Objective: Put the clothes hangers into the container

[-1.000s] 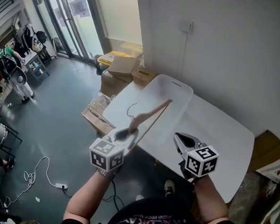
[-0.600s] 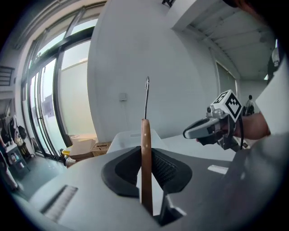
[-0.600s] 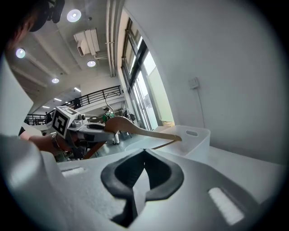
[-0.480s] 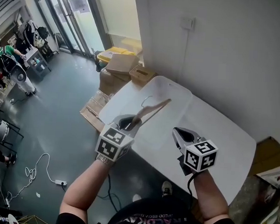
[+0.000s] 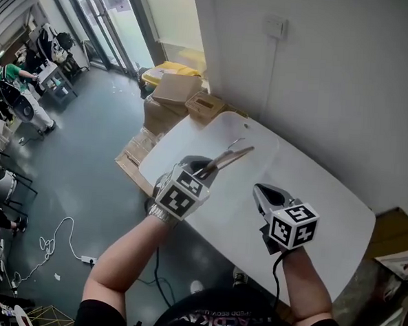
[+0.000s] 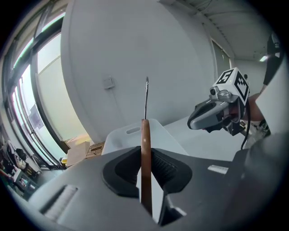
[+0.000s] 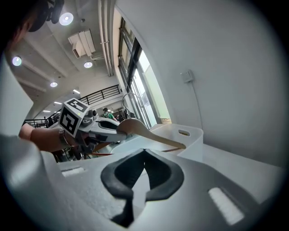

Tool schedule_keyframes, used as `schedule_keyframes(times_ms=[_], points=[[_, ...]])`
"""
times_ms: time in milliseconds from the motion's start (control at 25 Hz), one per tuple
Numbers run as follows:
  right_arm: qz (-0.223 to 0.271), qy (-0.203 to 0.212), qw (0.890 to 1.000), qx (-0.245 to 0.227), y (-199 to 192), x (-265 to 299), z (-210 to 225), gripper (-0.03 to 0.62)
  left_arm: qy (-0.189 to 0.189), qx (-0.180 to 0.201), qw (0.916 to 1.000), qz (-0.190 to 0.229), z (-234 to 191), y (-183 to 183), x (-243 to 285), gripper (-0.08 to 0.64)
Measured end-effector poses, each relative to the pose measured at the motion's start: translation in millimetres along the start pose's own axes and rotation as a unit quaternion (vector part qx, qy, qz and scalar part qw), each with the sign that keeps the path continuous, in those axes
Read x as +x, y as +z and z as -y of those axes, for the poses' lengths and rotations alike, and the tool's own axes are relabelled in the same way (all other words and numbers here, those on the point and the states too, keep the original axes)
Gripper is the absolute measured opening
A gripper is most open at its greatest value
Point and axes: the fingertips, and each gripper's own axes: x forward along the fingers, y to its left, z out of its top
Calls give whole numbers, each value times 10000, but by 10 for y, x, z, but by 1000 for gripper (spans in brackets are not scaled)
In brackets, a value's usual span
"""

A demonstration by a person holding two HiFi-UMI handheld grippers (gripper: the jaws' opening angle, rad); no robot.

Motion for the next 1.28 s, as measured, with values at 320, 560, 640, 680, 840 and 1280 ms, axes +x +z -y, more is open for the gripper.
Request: schedule_keyframes(times_ms=[320, 560, 640, 680, 840, 1280], points=[[-117, -8, 9997, 204, -102, 59, 419, 3, -359, 325, 9971, -580, 105, 28, 741, 61], [-163, -23, 9995, 280, -100, 80, 636, 2, -549, 412, 9943, -815, 225, -86, 1050, 61], [-175, -28, 9993, 318, -108, 90, 692, 3, -561, 491, 9932, -894, 255, -122, 1128, 61], [-183, -31, 9993, 337, -113, 99, 719, 2, -559, 554, 9925, -932, 264, -136, 1167, 61], [-200, -35, 9990, 387, -144, 162, 812, 2, -546, 772, 9902, -1025, 281, -193, 1289, 61], [-242, -27, 9987, 458, -165, 167, 763, 2, -530, 889, 9899, -973, 307, -171, 1221, 66]])
